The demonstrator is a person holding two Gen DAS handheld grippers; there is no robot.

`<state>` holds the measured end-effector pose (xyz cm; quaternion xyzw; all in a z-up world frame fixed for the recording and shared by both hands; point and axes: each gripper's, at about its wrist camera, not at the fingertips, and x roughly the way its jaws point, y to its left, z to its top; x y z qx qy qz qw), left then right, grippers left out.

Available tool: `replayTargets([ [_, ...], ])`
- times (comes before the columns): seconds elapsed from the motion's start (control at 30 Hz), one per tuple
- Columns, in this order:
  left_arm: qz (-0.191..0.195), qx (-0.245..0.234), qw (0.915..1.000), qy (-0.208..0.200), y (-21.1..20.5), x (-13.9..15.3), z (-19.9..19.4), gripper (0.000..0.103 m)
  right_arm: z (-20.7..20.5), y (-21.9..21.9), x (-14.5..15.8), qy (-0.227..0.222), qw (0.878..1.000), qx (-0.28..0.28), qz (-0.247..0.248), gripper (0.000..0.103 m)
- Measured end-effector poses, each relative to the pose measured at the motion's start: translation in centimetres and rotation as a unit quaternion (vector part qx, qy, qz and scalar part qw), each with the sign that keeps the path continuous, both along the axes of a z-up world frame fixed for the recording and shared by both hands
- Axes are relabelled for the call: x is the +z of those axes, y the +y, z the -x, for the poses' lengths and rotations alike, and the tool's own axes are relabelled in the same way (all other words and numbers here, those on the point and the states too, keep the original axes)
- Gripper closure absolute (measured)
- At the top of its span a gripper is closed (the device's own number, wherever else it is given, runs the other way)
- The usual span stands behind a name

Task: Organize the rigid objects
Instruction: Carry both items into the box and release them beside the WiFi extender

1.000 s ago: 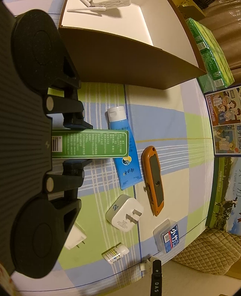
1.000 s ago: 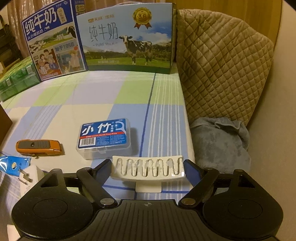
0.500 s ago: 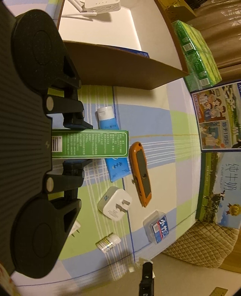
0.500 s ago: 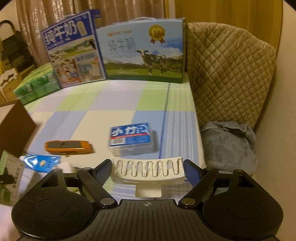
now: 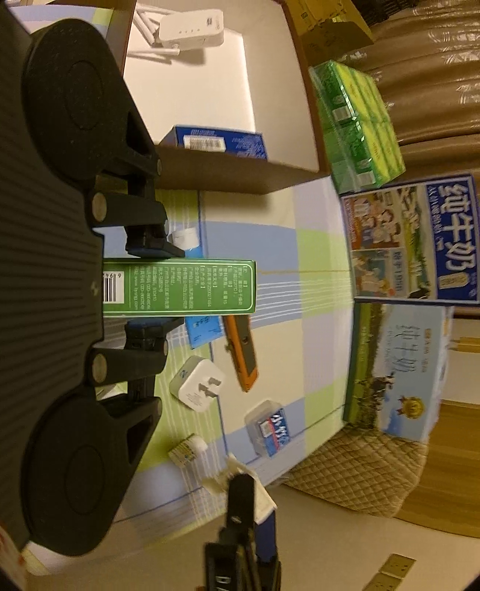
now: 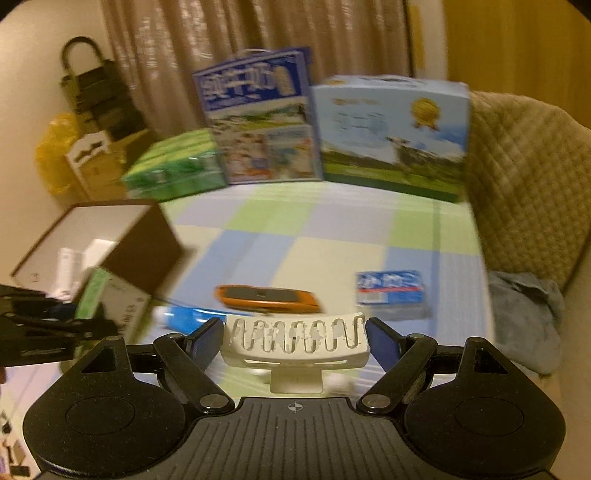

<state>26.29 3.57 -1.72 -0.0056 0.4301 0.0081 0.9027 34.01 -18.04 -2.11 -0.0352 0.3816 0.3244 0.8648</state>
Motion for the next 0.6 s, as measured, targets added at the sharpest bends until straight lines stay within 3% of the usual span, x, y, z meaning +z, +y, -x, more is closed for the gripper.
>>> replayTargets([
  [0.27, -0.004, 0.020, 0.9994, -0.029, 4.1, 3.0, 2.2, 0.077, 3.4, 6.5, 2.5, -0.015, 0.997, 0.067, -0.033, 0.023],
  [0.6, -0.015, 0.064, 0.9967, -0.047, 11.9, 4.9, 4.4, 0.077, 6.3, 16.0, 3.6, -0.026, 0.989, 0.131, -0.055, 0.023],
])
